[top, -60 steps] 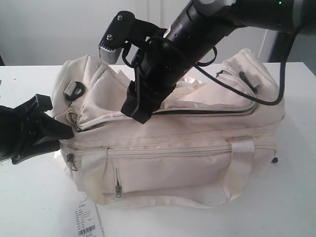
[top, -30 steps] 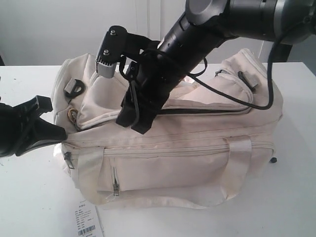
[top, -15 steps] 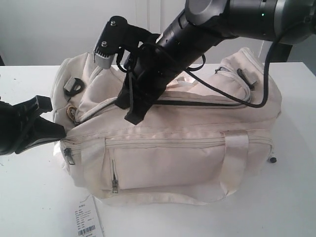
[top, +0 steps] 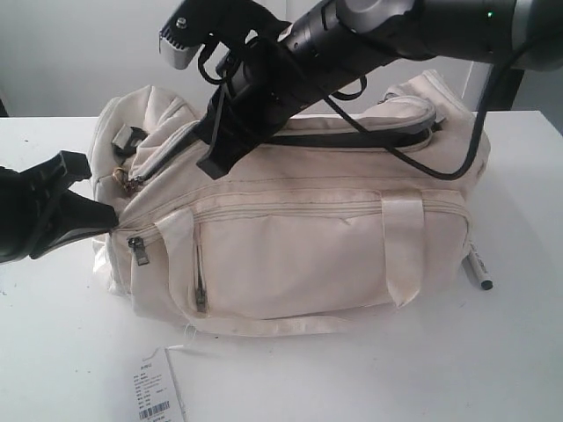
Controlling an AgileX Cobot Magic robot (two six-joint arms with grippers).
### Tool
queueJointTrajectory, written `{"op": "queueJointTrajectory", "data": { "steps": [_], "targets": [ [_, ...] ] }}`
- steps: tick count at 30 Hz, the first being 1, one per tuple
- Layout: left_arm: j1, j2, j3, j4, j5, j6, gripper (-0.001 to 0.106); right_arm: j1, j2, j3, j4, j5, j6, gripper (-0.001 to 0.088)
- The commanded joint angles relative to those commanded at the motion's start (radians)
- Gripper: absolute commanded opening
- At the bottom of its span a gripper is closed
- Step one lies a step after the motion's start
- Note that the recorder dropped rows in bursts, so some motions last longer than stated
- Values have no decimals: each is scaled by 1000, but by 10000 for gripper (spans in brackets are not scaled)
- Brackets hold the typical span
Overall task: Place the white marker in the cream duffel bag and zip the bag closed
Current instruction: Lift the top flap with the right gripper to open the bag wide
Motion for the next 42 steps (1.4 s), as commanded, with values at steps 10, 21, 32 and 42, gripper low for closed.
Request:
{"op": "queueJointTrajectory", "data": {
  "steps": [10, 21, 32, 42],
  "targets": [
    [0, 0, 0, 0, -4, 8, 0, 0, -14, 0, -23, 213, 174, 46],
    [0, 0, 0, 0, 6, 22, 0, 0, -4, 0, -23, 250, 177, 253],
    [0, 0, 0, 0, 10, 26, 0, 0, 56, 0, -18, 305, 54, 329],
    [0, 0, 0, 0, 10, 32, 0, -3, 46, 0, -57, -21, 158, 0]
  ]
}}
